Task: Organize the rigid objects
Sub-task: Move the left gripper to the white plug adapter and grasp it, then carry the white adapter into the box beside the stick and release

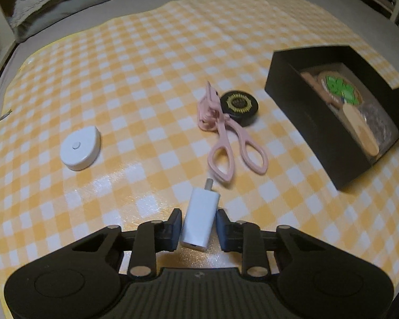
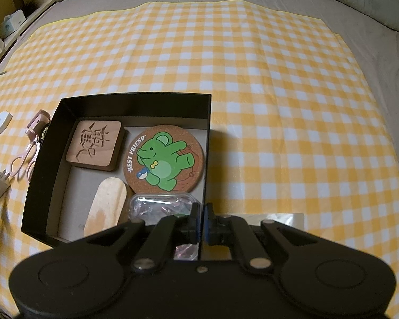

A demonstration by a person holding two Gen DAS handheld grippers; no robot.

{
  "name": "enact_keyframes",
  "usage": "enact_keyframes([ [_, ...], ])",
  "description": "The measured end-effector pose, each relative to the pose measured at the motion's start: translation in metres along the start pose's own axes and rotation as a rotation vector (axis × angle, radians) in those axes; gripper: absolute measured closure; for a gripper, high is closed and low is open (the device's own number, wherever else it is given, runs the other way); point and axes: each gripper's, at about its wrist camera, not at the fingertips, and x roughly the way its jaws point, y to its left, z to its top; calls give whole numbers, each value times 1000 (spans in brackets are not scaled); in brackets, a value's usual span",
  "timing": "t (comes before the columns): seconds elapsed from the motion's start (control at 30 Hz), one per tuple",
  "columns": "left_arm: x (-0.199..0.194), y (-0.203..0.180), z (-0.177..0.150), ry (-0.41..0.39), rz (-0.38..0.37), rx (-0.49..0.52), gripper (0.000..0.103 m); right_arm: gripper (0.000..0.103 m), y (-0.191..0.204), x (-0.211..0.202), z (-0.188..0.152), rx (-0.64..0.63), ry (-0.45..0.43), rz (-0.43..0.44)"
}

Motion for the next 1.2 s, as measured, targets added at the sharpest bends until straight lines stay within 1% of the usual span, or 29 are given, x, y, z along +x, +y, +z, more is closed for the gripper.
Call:
enact_keyframes([
  [0.07,2,0,0,1,-6,1,76,99,-1,0,1,0,0,0],
  [0.23,5,6,3,-4,-29,-42,77,99,-1,1,-1,-2,0,-1],
  [0.37,-1,20,5,-41,-75,-174,79,99,0,1,0,-2,0,-2],
  [0.43,-9,28,6,-78,-99,-260,79,99,-2,1,0,-2,0,-2],
  [0.53,-21,34,9,-136,-142,-359,79,99,0,1,0,-3,0,-4],
  [0.57,-27,35,11,-159,-156,-385,79,99,0,2,0,-3,0,-4],
  [0.63,-36,32,16,-198,-180,-402,79,99,0,2,0,-4,0,-5],
  [0.7,-46,23,24,-236,-205,-387,79,99,-1,3,0,-6,1,-6],
  [0.77,-53,11,31,-258,-238,-368,79,99,0,3,0,-7,1,-7],
  [0.93,-56,-32,52,-269,-303,-282,79,99,1,2,1,-6,1,-7],
  [1.07,-48,-71,67,-240,-319,-196,79,99,-1,2,1,-7,0,-7],
  [1.2,-34,-103,79,-190,-298,-110,79,99,2,2,0,-6,0,-6],
])
